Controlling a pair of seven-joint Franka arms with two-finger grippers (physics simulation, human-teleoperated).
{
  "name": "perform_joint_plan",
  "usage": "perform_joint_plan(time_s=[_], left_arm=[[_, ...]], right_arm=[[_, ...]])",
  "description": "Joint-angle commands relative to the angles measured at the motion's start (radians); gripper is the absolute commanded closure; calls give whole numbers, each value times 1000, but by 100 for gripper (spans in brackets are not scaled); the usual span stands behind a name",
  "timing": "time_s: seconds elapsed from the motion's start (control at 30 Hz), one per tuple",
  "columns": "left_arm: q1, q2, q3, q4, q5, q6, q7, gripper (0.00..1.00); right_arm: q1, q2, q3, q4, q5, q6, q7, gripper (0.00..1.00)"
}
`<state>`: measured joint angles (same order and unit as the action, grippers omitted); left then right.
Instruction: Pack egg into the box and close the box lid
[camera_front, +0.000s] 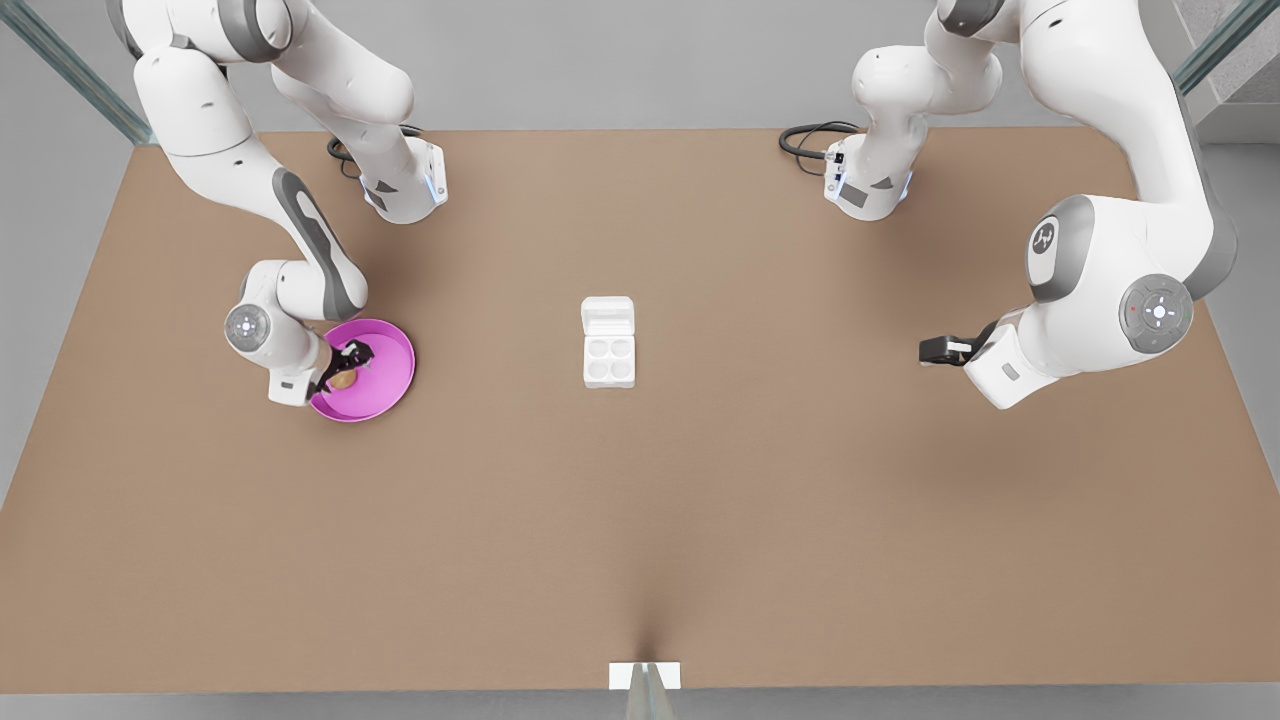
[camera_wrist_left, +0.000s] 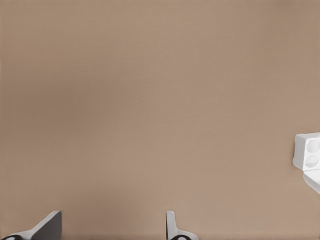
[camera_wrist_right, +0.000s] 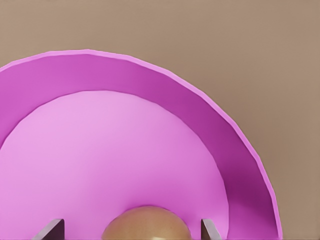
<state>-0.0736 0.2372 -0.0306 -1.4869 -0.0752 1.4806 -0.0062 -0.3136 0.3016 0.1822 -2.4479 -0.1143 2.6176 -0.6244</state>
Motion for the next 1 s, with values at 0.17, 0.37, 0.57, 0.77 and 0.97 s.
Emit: perform_joint_plan(time_s=[0.17, 0.37, 0.57, 0.77, 0.97], left_arm=[[0, 1, 0, 0, 0, 1, 0, 0], [0, 4, 0, 2, 2, 0, 0, 0], [0, 2, 0, 2, 2, 0, -1, 0], [0, 4, 0, 2, 2, 0, -1, 0], [0, 4, 0, 2, 2, 0, -1, 0]], right_arm=[[-19, 2, 0, -3, -1, 41, -109, 0], [-10, 16, 0, -13, -2, 71, -135, 0], [-10, 24, 0, -13, -2, 82, -133, 0], [-19, 16, 0, -13, -2, 78, -153, 7], [-18, -13, 0, -17, -2, 50, -152, 10]])
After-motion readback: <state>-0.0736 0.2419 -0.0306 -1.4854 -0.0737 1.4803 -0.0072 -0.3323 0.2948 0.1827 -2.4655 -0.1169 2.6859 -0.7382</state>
